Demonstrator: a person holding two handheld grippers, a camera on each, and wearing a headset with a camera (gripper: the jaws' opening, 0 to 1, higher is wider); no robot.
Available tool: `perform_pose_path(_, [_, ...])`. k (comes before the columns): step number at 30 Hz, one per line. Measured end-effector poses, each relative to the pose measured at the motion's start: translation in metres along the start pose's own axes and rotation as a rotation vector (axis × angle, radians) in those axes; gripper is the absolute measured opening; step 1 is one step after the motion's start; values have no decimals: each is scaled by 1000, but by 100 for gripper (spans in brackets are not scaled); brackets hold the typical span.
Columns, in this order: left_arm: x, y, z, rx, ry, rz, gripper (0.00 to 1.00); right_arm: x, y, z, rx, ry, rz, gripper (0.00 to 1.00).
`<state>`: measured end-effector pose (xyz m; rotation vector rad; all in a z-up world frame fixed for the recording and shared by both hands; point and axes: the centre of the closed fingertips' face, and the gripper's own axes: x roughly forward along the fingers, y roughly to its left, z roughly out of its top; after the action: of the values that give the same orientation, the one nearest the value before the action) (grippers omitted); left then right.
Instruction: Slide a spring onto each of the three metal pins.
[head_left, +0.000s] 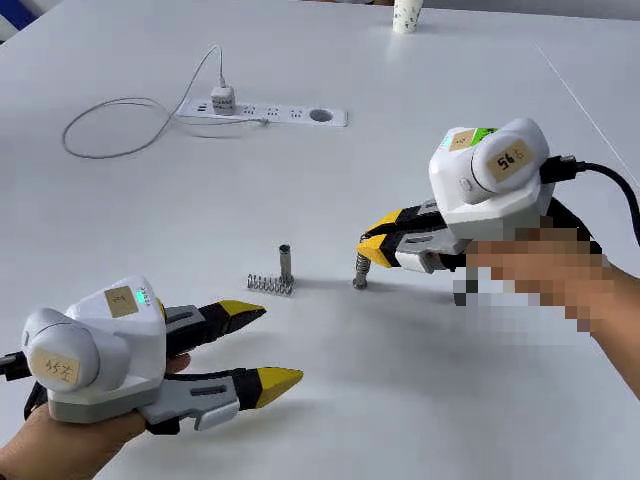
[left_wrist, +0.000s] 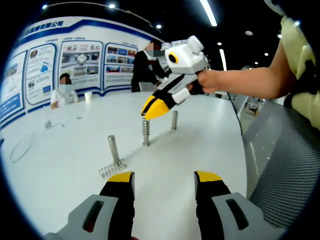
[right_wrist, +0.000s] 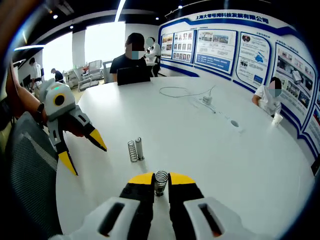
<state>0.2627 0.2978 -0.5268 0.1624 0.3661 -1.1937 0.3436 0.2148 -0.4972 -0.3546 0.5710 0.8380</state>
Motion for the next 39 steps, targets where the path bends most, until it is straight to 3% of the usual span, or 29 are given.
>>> perform_pose_path(24, [-2,0,-1,1,5,3,49,14,1,-22,1,56,6,12])
perform_pose_path(33, [-3,0,2,3,-1,6,49,10,1,-31,19,63,-4,16])
perform_pose_path(39, [-5,2,1,1,-5,12,49,3,11,-42,23,84,-2,16])
